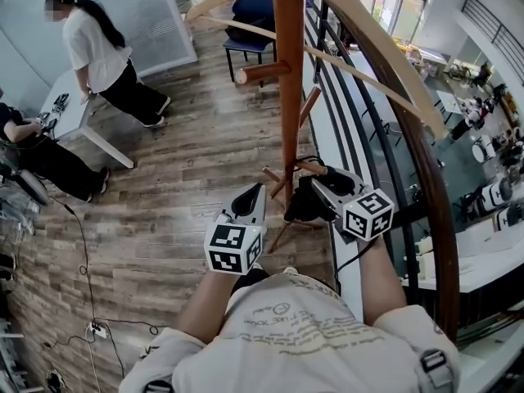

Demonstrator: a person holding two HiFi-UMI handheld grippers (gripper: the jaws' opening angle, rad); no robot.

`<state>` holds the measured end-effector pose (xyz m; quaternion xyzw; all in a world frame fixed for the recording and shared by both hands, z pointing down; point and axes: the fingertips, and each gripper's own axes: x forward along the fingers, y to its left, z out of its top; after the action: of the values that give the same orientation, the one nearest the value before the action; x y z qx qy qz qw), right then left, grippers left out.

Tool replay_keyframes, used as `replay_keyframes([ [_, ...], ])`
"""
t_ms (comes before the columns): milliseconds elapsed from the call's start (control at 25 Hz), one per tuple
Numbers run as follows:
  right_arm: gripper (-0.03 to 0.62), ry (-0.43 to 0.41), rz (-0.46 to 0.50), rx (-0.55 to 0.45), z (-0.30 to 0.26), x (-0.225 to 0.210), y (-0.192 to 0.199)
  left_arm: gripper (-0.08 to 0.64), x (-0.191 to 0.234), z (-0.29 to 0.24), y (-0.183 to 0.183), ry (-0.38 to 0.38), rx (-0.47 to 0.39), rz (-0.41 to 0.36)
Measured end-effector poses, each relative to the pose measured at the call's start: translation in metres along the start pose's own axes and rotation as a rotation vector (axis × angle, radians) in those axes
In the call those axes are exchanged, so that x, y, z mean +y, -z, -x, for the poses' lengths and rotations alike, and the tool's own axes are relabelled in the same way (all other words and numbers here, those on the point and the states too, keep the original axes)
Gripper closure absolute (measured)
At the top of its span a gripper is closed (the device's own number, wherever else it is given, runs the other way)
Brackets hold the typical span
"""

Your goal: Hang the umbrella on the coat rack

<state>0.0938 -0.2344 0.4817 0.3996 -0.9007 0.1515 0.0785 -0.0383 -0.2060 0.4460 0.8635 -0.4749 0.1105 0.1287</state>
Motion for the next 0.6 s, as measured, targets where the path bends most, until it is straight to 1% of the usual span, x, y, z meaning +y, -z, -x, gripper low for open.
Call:
replay_keyframes([
  [360, 0.434, 0.048, -0.016, 0.112, -0.033, -0.003, 0.048, 0.556, 0.011, 0.008, 0.004, -0.037, 0.009, -0.009],
  [600, 0.434, 0.064, -0.01, 0.158, -0.044, 0.001, 0.072, 0.556, 0.014, 0.011, 0.007, -0.048, 0.014, -0.013],
])
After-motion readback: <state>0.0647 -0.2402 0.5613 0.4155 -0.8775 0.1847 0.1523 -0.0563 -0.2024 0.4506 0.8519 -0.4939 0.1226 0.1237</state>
